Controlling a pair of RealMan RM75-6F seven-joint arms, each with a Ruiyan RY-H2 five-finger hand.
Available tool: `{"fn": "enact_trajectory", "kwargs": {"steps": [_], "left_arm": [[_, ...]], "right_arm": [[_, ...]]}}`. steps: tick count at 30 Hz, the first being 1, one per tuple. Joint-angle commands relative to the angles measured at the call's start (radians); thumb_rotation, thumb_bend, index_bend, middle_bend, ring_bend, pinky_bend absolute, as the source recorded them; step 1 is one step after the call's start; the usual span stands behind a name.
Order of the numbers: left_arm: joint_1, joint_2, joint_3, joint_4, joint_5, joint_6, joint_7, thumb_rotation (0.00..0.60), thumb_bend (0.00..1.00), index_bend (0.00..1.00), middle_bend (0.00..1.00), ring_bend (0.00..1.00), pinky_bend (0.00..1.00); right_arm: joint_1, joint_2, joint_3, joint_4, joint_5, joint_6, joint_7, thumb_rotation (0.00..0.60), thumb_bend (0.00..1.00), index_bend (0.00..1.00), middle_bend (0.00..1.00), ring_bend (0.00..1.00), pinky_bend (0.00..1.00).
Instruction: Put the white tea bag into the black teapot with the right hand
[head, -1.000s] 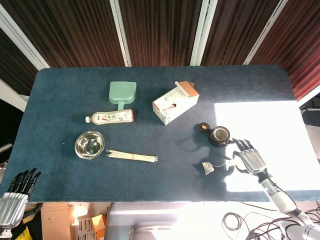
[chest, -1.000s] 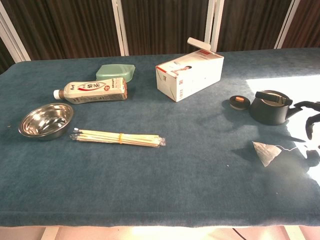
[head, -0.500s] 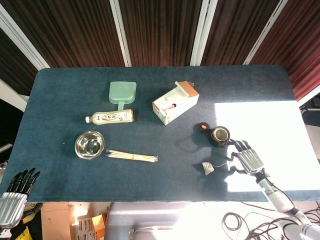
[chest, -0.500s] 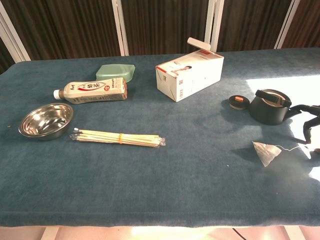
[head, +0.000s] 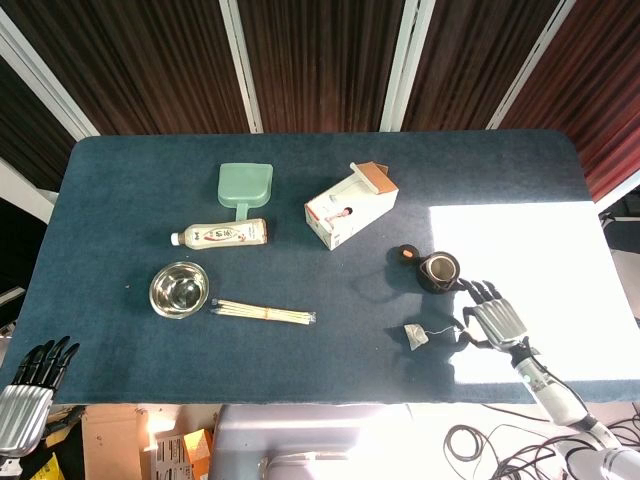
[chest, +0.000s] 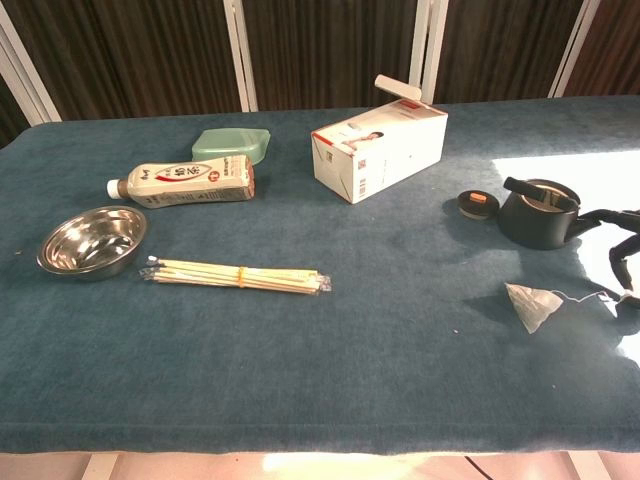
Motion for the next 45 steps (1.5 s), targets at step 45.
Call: {"fn": "enact_trajectory", "kwargs": {"steps": [45], "left_arm": [[-0.007,0.007,-0.029,-0.014,-0.054,-0.056,0.000,0.600,0.03,0.00,0.02,0.00,0.10]], "right_arm": [[0.065,0.488,0.309,-0.854,0.162,0.217,-0.228,0.600,0.40,0.67,0.04,0.00,0.00]]}}
